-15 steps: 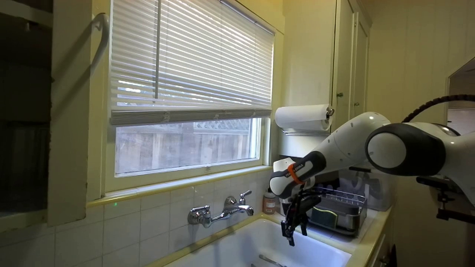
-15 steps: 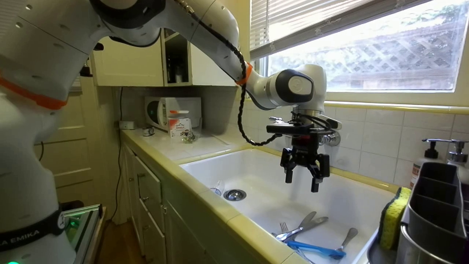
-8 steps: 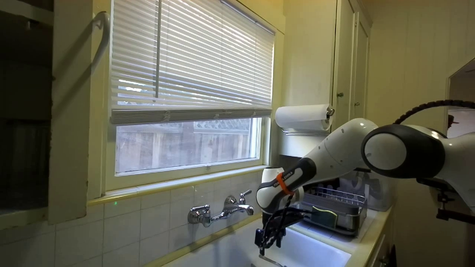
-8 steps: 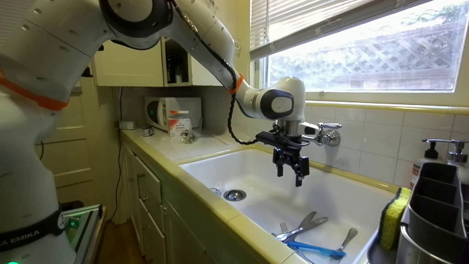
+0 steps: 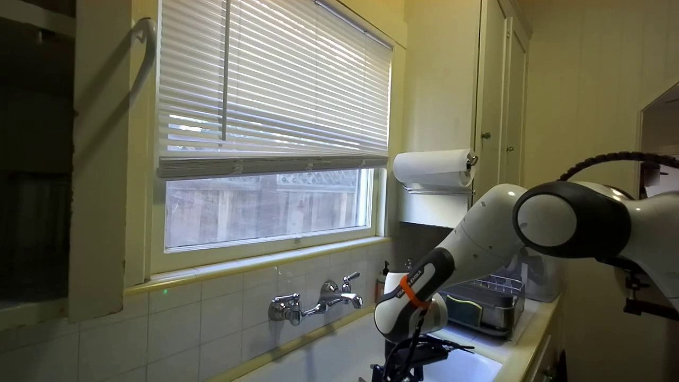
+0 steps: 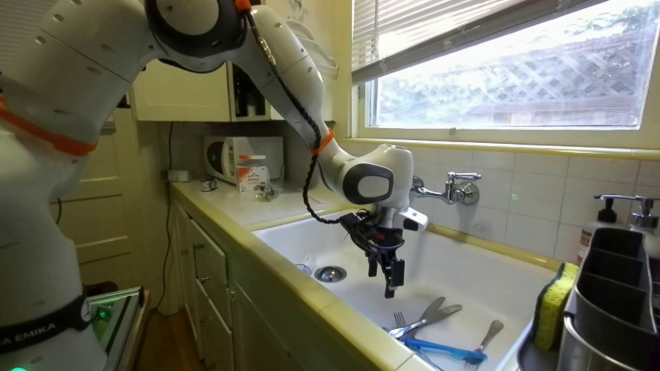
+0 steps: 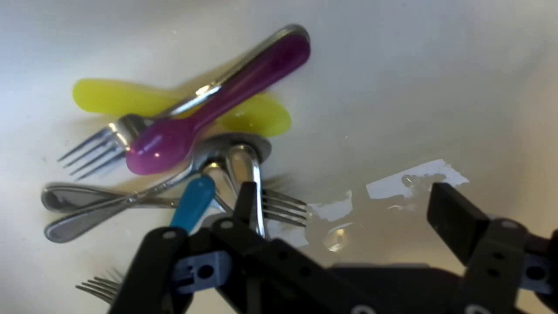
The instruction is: Move the butter knife from the sink to the plate rack
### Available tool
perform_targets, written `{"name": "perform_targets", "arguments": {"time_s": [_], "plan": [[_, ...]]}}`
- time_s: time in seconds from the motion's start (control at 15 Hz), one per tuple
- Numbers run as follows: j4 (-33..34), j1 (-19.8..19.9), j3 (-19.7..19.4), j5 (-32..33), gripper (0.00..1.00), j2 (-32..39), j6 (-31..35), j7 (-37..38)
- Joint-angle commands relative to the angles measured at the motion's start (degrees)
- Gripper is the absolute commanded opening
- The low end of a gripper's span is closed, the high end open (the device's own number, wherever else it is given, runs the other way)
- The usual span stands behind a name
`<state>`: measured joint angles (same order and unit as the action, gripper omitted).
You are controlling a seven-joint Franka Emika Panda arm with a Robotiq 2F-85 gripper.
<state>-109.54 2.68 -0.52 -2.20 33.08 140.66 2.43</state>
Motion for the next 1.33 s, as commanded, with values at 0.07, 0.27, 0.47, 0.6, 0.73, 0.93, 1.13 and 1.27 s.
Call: {"name": "perform_targets", "arguments": {"time_s": [0.07,0.27,0.47,0.6,0.73,0.93,1.13,1.27], "plan": [[-0.2,0.1,-0.6,-0.2,1.0,0.4,-0.2,-0.3],[0.0,0.1,-1.1,0.9,1.0,1.7,3.3,-1.3],[-1.5,0.1,-3.6,5.2,1.0,4.1,12.3,-3.3],[-1.4,2.1,-3.4,5.3,1.0,7.1,19.0,-5.9],[-0.2,3.3,-3.3,5.3,1.0,9.7,23.0,-7.8],[0.5,5.3,-2.8,4.9,1.0,11.4,27.3,-9.3],[2.1,6.6,-1.8,4.8,0.94,12.3,28.7,-10.3],[3.2,7.2,-0.3,4.8,0.96,11.9,27.4,-11.5]]}}
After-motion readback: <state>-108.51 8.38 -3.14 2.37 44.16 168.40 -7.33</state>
